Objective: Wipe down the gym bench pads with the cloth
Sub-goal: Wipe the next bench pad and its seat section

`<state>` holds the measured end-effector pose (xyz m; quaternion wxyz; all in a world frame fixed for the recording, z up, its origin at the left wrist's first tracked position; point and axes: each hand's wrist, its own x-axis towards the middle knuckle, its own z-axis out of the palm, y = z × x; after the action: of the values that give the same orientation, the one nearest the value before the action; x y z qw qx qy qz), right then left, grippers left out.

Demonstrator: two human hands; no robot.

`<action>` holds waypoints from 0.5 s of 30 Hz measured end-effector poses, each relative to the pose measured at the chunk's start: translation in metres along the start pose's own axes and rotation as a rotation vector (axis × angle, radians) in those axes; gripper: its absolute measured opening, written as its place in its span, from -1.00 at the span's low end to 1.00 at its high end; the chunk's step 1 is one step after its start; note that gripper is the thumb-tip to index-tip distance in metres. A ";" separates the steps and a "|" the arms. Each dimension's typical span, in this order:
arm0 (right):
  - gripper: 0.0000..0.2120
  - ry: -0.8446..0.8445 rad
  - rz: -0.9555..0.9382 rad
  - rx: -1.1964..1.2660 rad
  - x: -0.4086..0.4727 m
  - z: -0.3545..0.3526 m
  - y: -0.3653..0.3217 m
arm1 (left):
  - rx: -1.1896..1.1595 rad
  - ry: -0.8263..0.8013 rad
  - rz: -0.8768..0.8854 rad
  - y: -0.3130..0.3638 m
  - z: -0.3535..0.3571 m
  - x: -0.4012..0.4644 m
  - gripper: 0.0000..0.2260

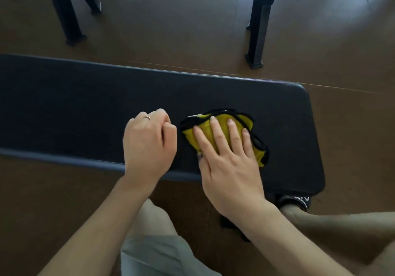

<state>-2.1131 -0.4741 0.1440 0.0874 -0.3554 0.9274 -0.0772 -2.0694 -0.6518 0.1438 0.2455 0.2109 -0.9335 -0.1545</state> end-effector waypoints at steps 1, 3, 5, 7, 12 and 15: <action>-0.47 -0.023 -0.019 -0.001 0.003 -0.001 0.001 | 0.027 0.018 -0.013 -0.009 -0.007 0.003 -0.77; -0.48 -0.008 -0.054 -0.013 0.033 -0.004 0.006 | 0.077 0.040 -0.089 -0.034 -0.019 0.011 -0.77; -0.49 0.026 -0.089 -0.012 0.081 -0.009 0.004 | 0.082 0.033 -0.173 -0.056 -0.023 0.015 -0.76; -0.49 0.004 -0.072 0.017 0.130 -0.011 -0.005 | 0.054 0.023 -0.229 -0.064 -0.020 0.015 -0.76; -0.49 0.039 -0.062 -0.009 0.110 -0.005 -0.022 | 0.072 0.030 -0.227 -0.061 -0.017 0.011 -0.72; -0.49 0.030 -0.128 -0.016 0.020 0.004 -0.032 | 0.053 0.033 -0.261 -0.063 -0.017 0.011 -0.72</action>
<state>-2.1061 -0.5114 0.1450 0.0657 -0.4134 0.9046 -0.0804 -2.0492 -0.7140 0.1372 0.2327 0.3395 -0.8978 -0.1567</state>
